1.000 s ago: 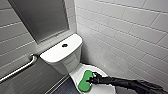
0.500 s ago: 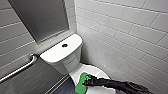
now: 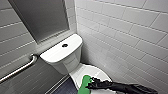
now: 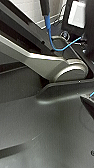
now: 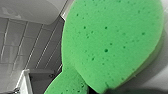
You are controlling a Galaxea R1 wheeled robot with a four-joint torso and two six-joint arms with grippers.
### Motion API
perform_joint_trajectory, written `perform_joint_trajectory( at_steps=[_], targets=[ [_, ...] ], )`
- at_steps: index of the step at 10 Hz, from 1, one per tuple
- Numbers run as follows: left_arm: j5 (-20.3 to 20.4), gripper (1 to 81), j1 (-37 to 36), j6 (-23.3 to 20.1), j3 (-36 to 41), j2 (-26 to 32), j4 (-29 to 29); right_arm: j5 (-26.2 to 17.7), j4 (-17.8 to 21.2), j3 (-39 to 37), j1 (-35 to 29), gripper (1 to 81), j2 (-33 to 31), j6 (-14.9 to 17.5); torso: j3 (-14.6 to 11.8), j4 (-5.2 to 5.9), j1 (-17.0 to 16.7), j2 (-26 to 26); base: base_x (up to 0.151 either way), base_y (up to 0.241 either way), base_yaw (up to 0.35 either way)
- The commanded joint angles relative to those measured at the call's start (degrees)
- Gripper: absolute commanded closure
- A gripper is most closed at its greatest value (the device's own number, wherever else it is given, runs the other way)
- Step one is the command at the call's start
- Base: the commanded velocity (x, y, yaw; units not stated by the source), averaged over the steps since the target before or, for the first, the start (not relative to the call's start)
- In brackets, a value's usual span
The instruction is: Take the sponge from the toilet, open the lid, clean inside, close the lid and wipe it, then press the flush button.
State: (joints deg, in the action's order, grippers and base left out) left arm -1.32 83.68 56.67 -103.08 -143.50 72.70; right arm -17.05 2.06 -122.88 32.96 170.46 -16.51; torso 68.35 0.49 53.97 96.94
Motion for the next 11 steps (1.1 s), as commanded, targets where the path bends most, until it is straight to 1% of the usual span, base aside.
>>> perform_joint_trajectory(
  at_steps=[1,3,5,8,10,11],
  targets=[
    [-1.41,1.0,0.31,-0.34,1.22,1.1,0.34,-4.57,-1.71,11.53,-0.83,81.1,-12.47,-1.34,0.0,0.0,0.0,0.0,0.0,0.0,0.0],
    [-1.4,1.0,0.31,-0.34,1.22,1.1,0.33,-4.22,-1.62,13.99,1.19,81.1,-17.48,-1.34,0.0,0.0,0.0,0.0,0.0,0.0,0.0],
    [-1.41,1.0,0.31,-0.34,1.22,1.01,0.33,-3.25,-1.44,18.03,2.77,81.1,-24.16,-1.69,0.0,0.0,0.0,0.0,0.0,0.0,0.0],
    [-1.41,1.0,0.22,-0.34,1.22,0.92,0.33,-0.7,-1.44,24.09,5.41,81.1,-33.66,-2.48,0.0,0.0,0.0,0.0,0.0,0.0,0.0],
    [-1.41,1.0,0.22,-0.34,0.25,0.92,0.24,1.84,-1.62,25.33,9.18,81.1,-38.76,-2.48,0.0,0.0,0.0,0.0,0.0,0.0,0.0],
    [-1.32,1.0,0.22,-0.34,-1.41,0.49,0.16,4.47,-1.62,25.16,11.9,81.1,-41.65,-2.48,0.0,0.0,0.0,0.0,0.0,0.0,0.0]
  ],
)
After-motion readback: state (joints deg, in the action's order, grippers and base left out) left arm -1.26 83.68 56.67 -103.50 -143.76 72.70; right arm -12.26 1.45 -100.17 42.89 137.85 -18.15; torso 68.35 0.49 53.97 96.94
